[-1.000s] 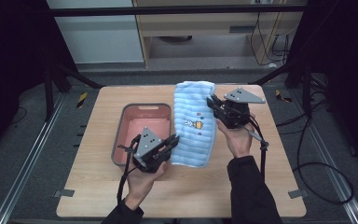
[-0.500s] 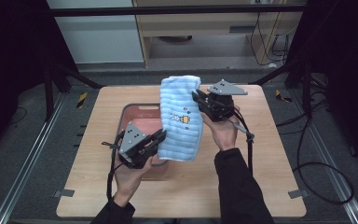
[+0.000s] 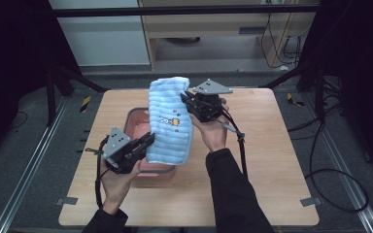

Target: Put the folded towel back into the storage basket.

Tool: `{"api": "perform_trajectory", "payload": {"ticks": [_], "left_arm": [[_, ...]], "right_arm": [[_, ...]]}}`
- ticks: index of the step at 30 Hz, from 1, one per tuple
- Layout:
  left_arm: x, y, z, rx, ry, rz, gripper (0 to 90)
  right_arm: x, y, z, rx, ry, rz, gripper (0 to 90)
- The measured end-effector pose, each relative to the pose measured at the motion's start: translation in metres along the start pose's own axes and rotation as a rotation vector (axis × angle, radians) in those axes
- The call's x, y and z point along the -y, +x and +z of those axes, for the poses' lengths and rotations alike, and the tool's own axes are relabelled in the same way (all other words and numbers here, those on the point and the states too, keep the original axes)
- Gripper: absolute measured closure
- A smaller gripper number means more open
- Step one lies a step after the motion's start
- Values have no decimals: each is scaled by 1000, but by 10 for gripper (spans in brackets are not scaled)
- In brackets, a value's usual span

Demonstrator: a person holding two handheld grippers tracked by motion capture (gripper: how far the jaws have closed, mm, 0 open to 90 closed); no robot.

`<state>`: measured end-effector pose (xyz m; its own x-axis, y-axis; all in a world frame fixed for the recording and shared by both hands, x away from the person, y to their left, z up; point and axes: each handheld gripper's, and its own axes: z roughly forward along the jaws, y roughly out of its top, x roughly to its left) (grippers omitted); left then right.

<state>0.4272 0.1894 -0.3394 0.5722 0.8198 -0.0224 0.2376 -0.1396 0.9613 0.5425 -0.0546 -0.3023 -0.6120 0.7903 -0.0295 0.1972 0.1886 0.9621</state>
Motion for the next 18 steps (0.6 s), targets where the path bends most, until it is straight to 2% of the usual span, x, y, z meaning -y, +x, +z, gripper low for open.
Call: {"api": "perform_trajectory", "payload": {"ticks": [9,13,18], "left_arm": [[4,17,-6,-30,4,-11,854],[7,24,-6,-43,14,-16,853],[11,31,-4,-54,27,-24,853]], "right_arm": [[-4,10,20,-20,0,-8,805],[-2,13,29,-26,4,2,805],[2,14,38,-27,11,-7,804]]}}
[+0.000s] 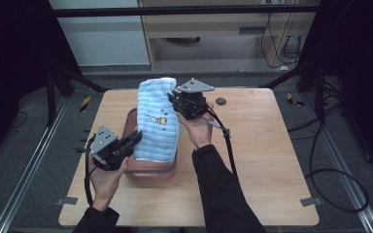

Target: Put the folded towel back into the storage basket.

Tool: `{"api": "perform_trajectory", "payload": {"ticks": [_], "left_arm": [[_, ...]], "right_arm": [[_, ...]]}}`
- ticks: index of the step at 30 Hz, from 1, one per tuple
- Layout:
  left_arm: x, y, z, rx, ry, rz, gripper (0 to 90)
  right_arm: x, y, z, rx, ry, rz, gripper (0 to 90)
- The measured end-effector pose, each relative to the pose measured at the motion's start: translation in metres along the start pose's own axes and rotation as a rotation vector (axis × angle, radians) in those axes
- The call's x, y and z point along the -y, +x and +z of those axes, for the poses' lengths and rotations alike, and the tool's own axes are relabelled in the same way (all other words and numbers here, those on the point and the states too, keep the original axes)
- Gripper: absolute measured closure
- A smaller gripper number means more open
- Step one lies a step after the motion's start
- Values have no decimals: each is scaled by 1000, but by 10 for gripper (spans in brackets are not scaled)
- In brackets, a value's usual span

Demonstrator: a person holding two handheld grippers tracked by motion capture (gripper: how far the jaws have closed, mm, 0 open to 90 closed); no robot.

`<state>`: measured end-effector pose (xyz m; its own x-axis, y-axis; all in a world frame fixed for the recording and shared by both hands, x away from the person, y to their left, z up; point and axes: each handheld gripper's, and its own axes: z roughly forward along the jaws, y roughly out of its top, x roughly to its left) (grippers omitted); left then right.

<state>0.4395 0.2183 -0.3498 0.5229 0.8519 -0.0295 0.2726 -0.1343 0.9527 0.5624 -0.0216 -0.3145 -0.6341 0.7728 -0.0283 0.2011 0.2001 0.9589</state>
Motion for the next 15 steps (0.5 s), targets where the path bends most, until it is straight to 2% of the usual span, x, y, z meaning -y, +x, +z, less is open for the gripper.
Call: {"api": "perform_trajectory", "payload": {"ticks": [8,11,15], "left_arm": [[8,10,8,-22,35,-9,854],[15,15,13,-27,56,-15,854],[19,17,16,-31,73,-17,854]], "right_arm": [[7,3,21,-2,16,-3,804],[14,5,30,-3,41,-7,803],[19,4,35,-4,48,1,803]]}}
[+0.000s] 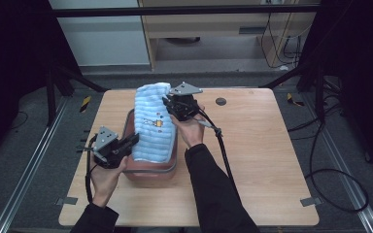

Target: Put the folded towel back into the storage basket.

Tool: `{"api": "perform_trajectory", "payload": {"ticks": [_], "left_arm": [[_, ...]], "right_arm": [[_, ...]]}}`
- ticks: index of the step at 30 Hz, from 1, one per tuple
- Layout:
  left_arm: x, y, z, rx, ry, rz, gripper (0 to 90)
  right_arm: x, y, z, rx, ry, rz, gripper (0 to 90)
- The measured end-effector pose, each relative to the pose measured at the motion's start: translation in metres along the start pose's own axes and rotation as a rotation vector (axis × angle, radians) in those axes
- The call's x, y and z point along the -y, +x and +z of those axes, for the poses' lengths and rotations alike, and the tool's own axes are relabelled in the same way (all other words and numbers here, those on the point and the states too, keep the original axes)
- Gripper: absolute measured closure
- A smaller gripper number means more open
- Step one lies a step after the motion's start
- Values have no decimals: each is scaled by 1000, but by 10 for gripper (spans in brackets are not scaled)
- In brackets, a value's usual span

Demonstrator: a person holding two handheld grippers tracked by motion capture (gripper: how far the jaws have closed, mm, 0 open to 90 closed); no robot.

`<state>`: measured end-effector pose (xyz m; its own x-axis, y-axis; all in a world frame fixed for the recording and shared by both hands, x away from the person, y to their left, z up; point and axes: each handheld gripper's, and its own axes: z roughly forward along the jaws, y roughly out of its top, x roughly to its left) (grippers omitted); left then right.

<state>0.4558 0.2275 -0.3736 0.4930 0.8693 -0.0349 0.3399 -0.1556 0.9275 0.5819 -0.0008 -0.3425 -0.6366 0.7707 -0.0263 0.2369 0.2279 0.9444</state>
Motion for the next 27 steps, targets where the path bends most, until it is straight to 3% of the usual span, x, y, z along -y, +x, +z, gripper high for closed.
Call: {"api": "perform_trajectory", "payload": {"ticks": [17,24,27], "left_arm": [[22,6,17,-26,90,8,854],[31,7,23,-26,127,-18,853],[35,9,26,-41,142,3,853]], "right_arm": [[31,-1,27,-9,58,20,802],[42,1,38,-10,82,23,802],[49,1,42,-10,97,24,802]]}}
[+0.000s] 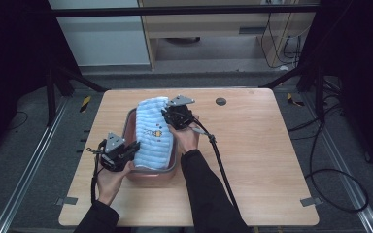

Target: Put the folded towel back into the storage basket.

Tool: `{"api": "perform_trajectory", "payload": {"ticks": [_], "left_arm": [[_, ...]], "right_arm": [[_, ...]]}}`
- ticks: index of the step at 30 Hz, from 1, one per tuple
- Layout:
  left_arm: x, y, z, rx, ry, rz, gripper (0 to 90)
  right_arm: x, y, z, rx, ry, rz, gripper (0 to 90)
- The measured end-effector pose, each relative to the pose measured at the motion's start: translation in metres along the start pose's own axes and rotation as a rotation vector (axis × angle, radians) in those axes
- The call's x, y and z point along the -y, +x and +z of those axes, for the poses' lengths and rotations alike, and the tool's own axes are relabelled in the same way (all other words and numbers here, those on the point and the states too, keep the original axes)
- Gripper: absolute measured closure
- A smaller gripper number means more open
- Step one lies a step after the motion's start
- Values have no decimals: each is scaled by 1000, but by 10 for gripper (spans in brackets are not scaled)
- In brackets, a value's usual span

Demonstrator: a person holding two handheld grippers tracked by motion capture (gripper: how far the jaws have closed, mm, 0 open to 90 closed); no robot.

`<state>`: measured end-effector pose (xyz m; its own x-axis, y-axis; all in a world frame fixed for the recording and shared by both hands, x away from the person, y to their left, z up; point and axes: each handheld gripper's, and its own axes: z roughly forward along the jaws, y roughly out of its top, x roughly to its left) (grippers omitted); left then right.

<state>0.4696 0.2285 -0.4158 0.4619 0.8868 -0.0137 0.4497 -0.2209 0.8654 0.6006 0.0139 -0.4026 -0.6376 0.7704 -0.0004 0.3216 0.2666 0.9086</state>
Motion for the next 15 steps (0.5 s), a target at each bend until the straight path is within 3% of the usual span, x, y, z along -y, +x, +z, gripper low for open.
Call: {"api": "perform_trajectory", "payload": {"ticks": [15], "left_arm": [[11,0,9,-20,51,9,853]], "right_arm": [[20,-1,13,3,54,12,797]]}}
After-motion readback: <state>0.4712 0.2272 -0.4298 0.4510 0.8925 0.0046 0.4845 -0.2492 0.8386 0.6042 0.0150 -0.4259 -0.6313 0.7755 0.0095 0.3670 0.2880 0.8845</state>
